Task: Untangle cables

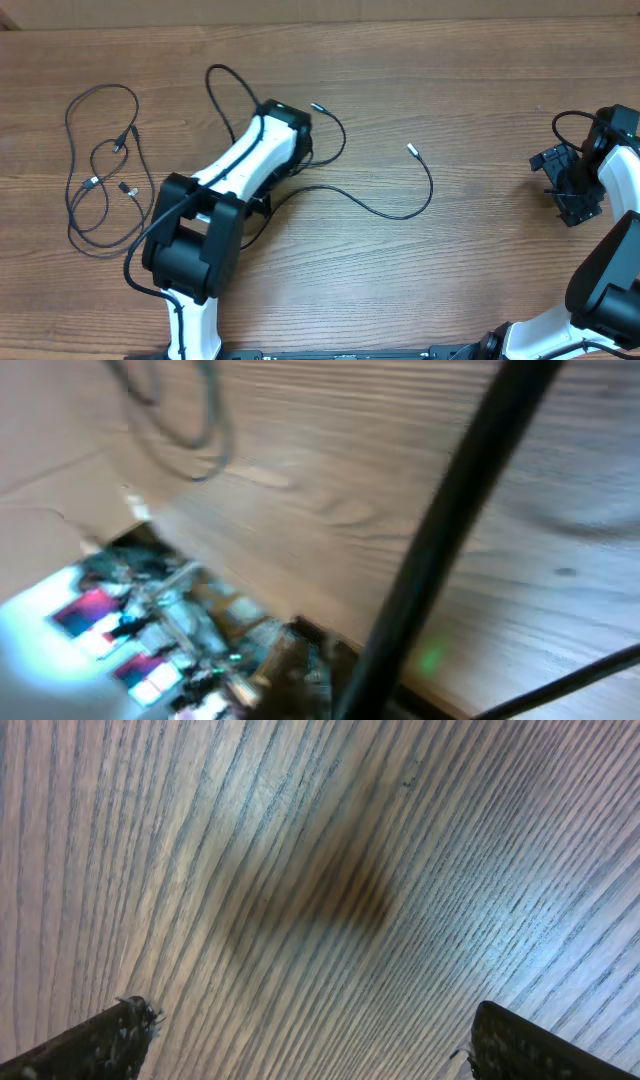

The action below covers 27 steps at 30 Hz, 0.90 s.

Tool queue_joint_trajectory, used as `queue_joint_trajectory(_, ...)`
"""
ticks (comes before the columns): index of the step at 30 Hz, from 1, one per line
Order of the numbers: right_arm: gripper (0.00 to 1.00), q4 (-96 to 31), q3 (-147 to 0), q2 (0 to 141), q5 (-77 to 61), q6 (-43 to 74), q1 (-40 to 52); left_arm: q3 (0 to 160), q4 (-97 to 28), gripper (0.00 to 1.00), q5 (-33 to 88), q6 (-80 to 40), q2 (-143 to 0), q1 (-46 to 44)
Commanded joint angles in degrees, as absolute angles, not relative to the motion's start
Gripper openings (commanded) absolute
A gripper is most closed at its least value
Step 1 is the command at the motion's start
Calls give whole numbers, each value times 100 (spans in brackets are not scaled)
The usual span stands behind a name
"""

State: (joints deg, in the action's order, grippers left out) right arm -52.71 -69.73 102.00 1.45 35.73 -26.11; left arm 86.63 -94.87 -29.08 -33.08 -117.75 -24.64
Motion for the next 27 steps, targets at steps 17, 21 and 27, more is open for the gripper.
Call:
queue_joint_trajectory(17, 100, -5256, -7046, 10138, 119, 3483, -2606, 9209, -8648, 43, -1190, -1162, -11622, -2512)
queue_joint_trajectory(21, 100, -5258, -7046, 10138, 121, 3483, -2606, 9498, -7911, 28, -888, -987, -11622, -2515)
queue_joint_trajectory(27, 100, -5258, -7046, 10138, 121, 3483, -2606, 9577, -6187, 4, -163, -982, -11622, -2515)
